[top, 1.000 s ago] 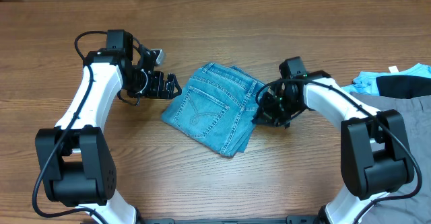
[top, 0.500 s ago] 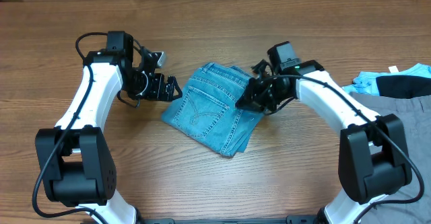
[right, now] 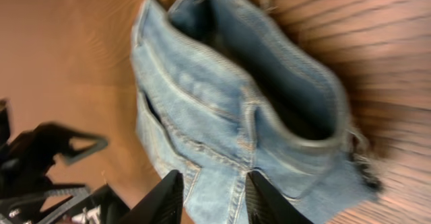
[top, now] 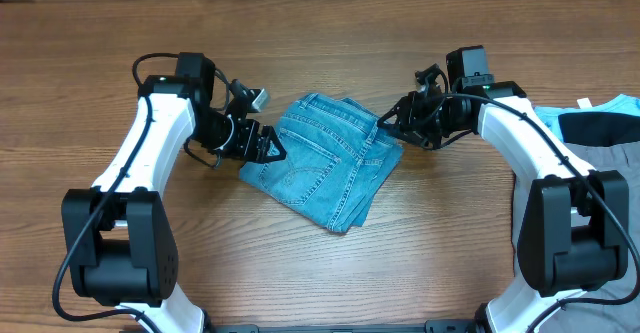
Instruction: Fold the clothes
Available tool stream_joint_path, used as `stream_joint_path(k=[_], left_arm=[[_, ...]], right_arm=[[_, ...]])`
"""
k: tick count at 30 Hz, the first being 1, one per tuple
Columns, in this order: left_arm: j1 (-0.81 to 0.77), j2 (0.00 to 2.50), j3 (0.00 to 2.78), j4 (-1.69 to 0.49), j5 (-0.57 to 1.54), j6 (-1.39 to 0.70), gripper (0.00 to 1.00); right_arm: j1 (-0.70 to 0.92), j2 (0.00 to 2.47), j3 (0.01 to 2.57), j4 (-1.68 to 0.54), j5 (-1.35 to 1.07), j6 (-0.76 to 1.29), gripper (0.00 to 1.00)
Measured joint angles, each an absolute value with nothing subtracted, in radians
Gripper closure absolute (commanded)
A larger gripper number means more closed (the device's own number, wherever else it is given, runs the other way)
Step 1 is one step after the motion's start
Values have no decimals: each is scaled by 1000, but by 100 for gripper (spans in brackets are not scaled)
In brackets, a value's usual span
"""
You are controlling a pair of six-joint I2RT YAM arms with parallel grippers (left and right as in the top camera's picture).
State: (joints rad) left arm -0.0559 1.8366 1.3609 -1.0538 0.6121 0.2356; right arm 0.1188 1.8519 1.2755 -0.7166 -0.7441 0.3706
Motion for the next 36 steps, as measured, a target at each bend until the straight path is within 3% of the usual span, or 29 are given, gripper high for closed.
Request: stream_joint_path(k=[2,5,7,10,20,29,36], left_arm=[[-58,1837,1361,-1029,578,224,5],[-57,1837,1361,-978,532,210,0],[-57,1837,1361,-960,517,205,0],[-57,1853,1361,-936,507,204,0],[-45,2054,1361,-879,627,230,0],[-51,2071,1365,-875,679,266,0],[-138,2111,1403,-875,705,271,9]], right_arm=[[125,1852,1275,-721,-786,349,60],[142,1852,1275,-753,-825,332,72],[165,1852,1275,-783,-826,340,88],[222,1852,1271,-813,-785,388,95],[411,1853,1116,-738,-669,649,96],[408,1856,1012,-674,-643,798,96],[407,1856,1007,-655,-654,811,96]])
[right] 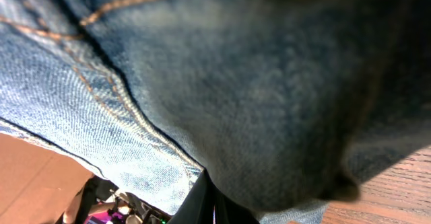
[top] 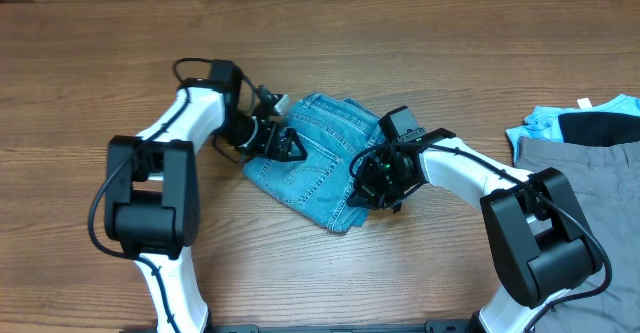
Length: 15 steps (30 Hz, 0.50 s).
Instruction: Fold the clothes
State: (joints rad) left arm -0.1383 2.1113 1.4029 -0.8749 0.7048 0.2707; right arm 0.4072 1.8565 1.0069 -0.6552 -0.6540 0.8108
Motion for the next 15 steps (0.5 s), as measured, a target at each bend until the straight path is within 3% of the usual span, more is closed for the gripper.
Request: stream_joint_path(k=[4,5,7,10,15], left_arm=[[-165,2125,1414,-896,706,282,26],[-164,2131,1418,-910,714,290,34],[-163,2147,1419,-943,731,312,61],[-163,2176,1405,-964,747,326,87],[-161,2183,1399,-970,790,325,96]], right_arm=[[407,1856,1007,-653,-654,810,96],[407,1856,1007,-651,-654,811,96],[407,1856,1006,-651,-654,810,96],[406,1856,1005,-650,-654,811,96],[405,1856,1005,-648,-659,810,96]])
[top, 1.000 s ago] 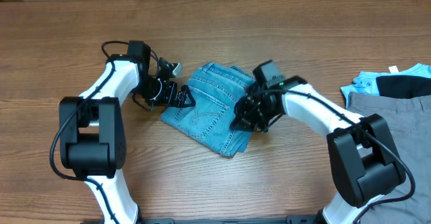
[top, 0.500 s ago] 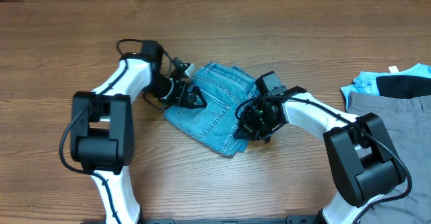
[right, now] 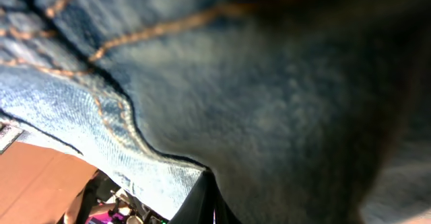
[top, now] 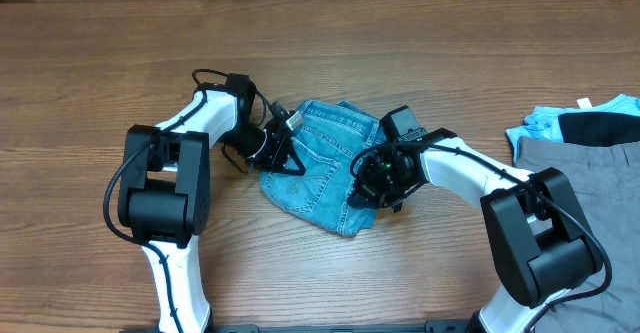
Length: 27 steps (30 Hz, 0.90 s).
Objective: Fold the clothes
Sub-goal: 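Drag the folded jeans to the upper-left table corner with the left gripper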
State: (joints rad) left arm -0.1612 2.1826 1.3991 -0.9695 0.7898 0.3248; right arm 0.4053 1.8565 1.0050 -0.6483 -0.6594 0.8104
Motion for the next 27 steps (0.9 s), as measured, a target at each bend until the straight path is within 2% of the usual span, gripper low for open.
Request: stream_joint_path(k=[7,12,19,27], left_arm=[[-140,2212,1426,-1068,901,340,96],[-80,2213,1558,-1164,923,343,96],[119,2202,1773,-1114,930,270,96],[341,2189,1802,-970,799,124,96]], right_arm=[[365,1856,1011,-714,-736,769,96],[324,1832,1063,-802,-759,713,96],[274,1663,1147,-822,-744,679,96],[270,1602,1152,-871,-711,673,96]])
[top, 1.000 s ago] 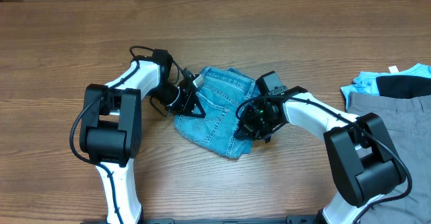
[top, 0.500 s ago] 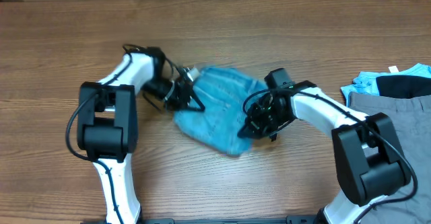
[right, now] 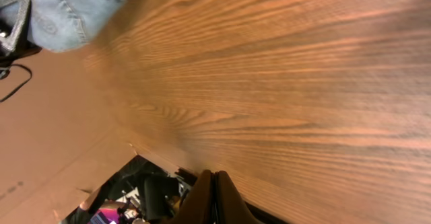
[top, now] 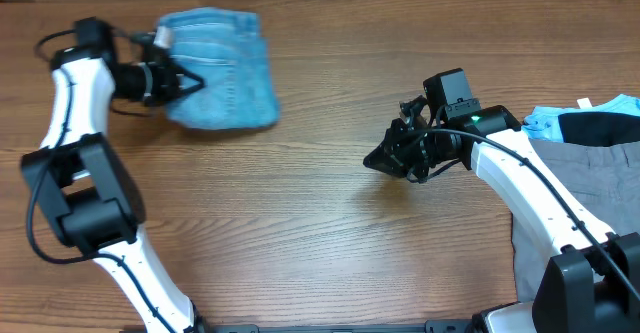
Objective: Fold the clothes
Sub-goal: 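Drag the folded jeans to the upper-left table corner with the left gripper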
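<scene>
The folded blue jeans point(top: 228, 68) lie at the table's far left back, slightly blurred; a corner of them point(right: 64, 9) shows at the top left of the right wrist view. My left gripper point(top: 188, 81) is at their left edge, apparently shut on the denim. My right gripper point(top: 376, 160) hovers over bare wood right of the middle, far from the jeans. Its fingers point(right: 214, 196) are pressed together with nothing between them.
At the right edge lies a pile of other clothes: a grey garment point(top: 590, 178), a black piece point(top: 600, 126) and a light blue one point(top: 555, 123). Bare wood table point(top: 320, 233) lies between the two arms.
The jeans went from the table's middle to the far left back, along with my left gripper. My right gripper, then pressed into the denim, is now off it over bare wood, still shut.
First the folded jeans lay mid-table with a gripper at each side, the right one open. Then the right gripper was shut against their lower right part, and the left one sat on their left edge. Now the left gripper has them at the far left.
</scene>
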Available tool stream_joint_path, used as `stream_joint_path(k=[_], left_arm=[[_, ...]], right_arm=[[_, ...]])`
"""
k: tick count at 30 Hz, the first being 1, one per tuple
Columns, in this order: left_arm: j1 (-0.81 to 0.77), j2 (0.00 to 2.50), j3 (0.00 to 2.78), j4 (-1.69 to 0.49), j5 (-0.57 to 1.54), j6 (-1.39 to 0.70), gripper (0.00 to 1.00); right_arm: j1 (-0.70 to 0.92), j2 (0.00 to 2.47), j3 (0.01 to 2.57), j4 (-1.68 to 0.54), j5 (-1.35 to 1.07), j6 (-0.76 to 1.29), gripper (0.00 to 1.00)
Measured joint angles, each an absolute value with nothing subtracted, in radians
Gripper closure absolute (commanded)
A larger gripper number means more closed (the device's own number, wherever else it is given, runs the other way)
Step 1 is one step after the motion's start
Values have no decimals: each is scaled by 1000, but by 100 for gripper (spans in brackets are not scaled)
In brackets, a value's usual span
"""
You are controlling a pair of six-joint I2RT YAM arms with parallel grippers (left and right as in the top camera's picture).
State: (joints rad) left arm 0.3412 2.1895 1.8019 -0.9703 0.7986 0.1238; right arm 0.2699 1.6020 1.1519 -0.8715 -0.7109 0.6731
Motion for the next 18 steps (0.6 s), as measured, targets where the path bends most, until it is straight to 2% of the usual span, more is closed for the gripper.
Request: stream_joint_path(k=[10,11,12,13,14,15,18], left_arm=[[474,2189,1802,-903,561,52,95],[479,2189,1802,-893,535,37,89],[483,2189,1802,-882,506,20,72],[488,2189,1802,-874,487,10,37],[492,2189,1802,-867,469,-3,11],[497,2189,1803,-867,452,-12,0],[514,2188,1811,-912,403,-28,0]], right_arm=[[270,1602,1152,-884,-685,664,96],[270,1602,1152,-886,-682,664,96],[270,1602,1152,-891,-680,662,96],[270,1602,1152,-897,-679,661,96],[270,1602,1152,-903,-677,661,96],[270,1602,1152,-908,-676,661,96],[270,1602,1152,-913,-675,661,96]])
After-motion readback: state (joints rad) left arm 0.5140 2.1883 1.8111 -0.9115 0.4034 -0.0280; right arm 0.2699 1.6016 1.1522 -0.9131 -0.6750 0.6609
